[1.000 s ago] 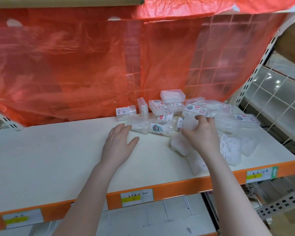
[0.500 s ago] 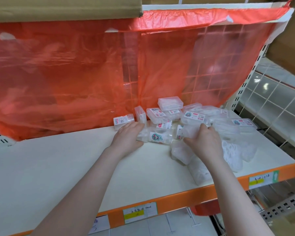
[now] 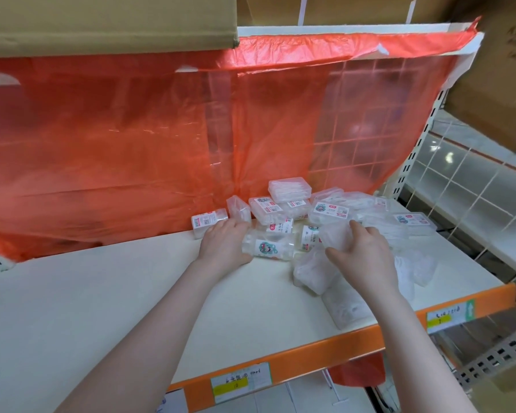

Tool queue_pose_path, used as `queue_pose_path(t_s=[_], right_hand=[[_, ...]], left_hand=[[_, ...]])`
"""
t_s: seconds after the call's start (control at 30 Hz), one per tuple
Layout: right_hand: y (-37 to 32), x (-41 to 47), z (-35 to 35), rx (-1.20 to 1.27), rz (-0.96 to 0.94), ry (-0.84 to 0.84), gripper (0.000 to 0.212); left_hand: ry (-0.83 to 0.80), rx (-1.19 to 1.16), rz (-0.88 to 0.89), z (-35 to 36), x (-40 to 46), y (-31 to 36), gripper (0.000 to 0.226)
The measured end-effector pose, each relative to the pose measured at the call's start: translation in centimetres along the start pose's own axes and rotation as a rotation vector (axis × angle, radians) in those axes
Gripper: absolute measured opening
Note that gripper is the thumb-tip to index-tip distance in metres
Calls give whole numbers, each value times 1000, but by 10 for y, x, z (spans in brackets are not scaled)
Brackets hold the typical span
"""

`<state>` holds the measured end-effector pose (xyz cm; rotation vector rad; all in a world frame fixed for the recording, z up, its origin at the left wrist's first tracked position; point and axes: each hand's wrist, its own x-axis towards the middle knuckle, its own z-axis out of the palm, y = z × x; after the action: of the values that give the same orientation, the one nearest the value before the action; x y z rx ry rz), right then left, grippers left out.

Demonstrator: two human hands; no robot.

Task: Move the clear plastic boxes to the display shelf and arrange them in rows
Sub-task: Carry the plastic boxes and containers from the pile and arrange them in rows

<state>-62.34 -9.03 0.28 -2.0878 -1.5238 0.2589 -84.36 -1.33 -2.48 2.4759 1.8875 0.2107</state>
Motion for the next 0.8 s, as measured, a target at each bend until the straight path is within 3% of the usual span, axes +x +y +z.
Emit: queue_pose_path(t_s=[0.3, 0.57, 0.8], right_hand=[[-9, -5, 2, 25, -50, -14, 58], [-13, -11, 5, 17, -74, -17, 55], [-8, -16, -2, 37, -62, -29, 56]], left_hand=[[-125, -42, -1, -9, -24, -38, 56], [-134, -213, -96, -9, -47, -44, 63], [-161, -102, -62, -13, -41, -26, 73]])
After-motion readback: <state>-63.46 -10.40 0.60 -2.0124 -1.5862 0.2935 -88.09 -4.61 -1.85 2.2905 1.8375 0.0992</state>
